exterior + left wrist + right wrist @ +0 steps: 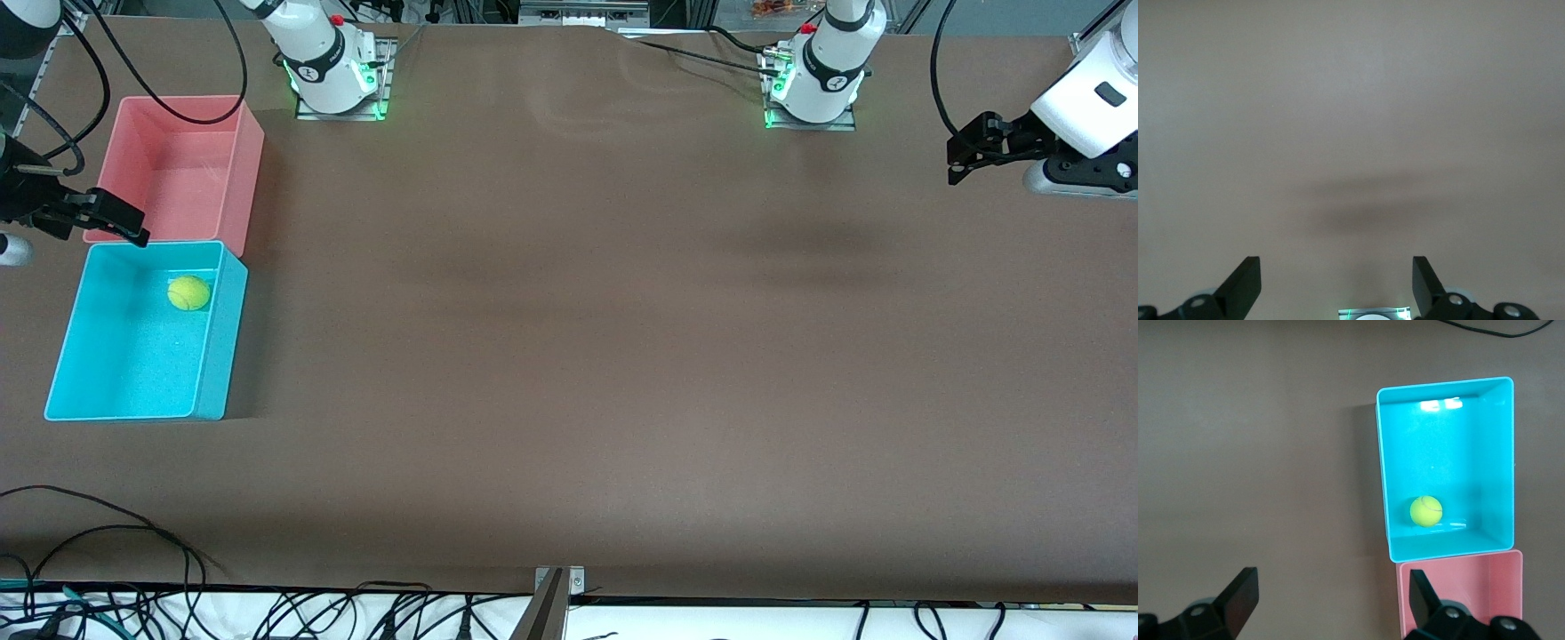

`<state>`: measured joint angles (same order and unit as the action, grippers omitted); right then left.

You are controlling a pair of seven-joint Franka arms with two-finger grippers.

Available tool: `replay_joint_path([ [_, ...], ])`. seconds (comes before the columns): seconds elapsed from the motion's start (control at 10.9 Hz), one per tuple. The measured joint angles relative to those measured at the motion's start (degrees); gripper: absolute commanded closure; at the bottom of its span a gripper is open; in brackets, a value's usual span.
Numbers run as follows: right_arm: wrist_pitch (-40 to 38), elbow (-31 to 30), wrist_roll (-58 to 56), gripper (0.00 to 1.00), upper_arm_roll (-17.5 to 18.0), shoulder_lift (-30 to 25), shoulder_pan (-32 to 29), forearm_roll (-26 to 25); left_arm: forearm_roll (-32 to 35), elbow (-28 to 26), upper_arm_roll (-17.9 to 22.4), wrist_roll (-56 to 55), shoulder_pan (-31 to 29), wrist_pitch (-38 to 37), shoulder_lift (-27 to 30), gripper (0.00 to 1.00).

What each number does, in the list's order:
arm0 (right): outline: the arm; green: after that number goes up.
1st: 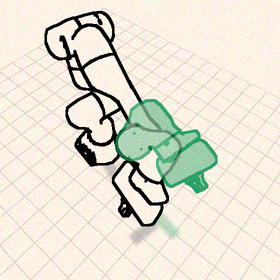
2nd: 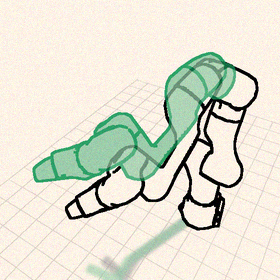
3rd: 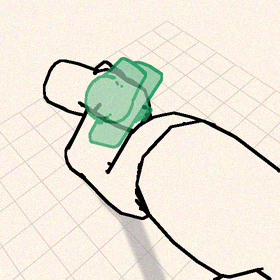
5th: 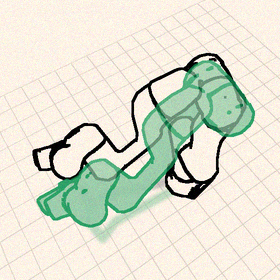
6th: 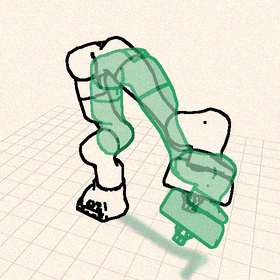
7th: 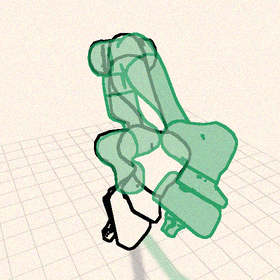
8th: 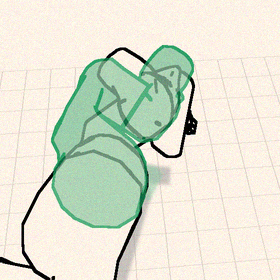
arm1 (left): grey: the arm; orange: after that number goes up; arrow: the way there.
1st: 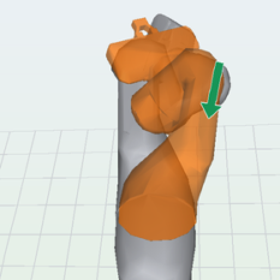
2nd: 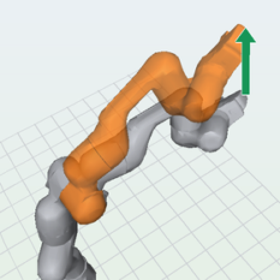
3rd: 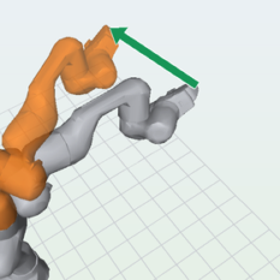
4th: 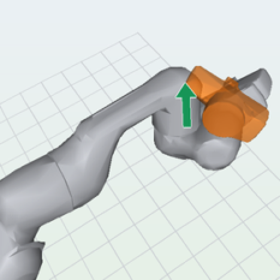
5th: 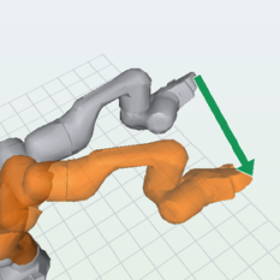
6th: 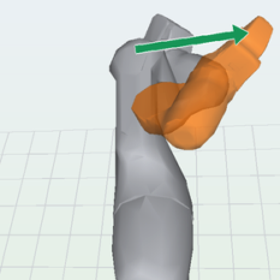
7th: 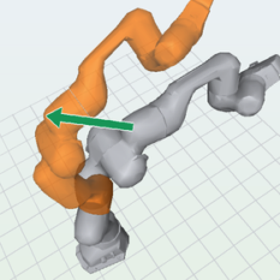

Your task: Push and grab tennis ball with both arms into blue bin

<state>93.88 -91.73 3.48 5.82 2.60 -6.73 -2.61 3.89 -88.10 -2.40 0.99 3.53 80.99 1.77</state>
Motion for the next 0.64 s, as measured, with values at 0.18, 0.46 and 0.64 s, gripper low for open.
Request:
replay_joint_path([
  [0.18, 0.0, 0.0, -0.04, 0.0, 0.0, -0.11, 0.0, 0.09, 0.0, 0.0, 0.0, -0.02, 0.0, 0.0, 0.0, 0.0],
  [0.46, 0.02, 0.0, 0.46, 0.0, 0.0, -0.12, 0.0, 0.1, 0.0, 0.0, -0.04, -0.03, 0.01, 0.0, 0.0, 0.0],
  [0.64, 0.02, 0.0, 0.48, 0.0, 0.0, -0.14, 0.0, 0.1, 0.0, 0.0, -0.02, -0.07, 0.0, 0.0, 0.0, 0.0],
])
